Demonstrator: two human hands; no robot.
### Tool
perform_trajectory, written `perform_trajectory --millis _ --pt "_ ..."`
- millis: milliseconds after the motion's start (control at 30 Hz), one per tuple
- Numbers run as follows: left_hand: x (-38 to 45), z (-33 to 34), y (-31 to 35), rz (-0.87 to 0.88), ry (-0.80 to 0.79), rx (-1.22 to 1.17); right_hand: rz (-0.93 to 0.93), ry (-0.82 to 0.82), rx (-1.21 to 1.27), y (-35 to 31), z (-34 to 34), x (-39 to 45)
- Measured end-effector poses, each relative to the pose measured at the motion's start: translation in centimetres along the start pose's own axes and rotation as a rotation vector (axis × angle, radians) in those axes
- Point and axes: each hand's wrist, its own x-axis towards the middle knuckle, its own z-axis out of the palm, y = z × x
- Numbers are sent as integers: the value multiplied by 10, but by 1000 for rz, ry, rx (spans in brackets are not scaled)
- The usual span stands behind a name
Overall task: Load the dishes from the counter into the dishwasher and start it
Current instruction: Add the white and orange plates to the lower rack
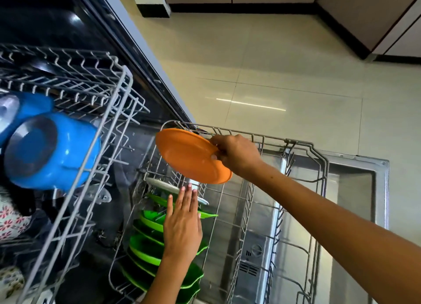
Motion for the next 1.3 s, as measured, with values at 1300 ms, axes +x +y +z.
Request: perform_trajectory --millis 1300 --pt "-3 -6 -1 -39 -136 -37 -13 -147 49 12 40 26"
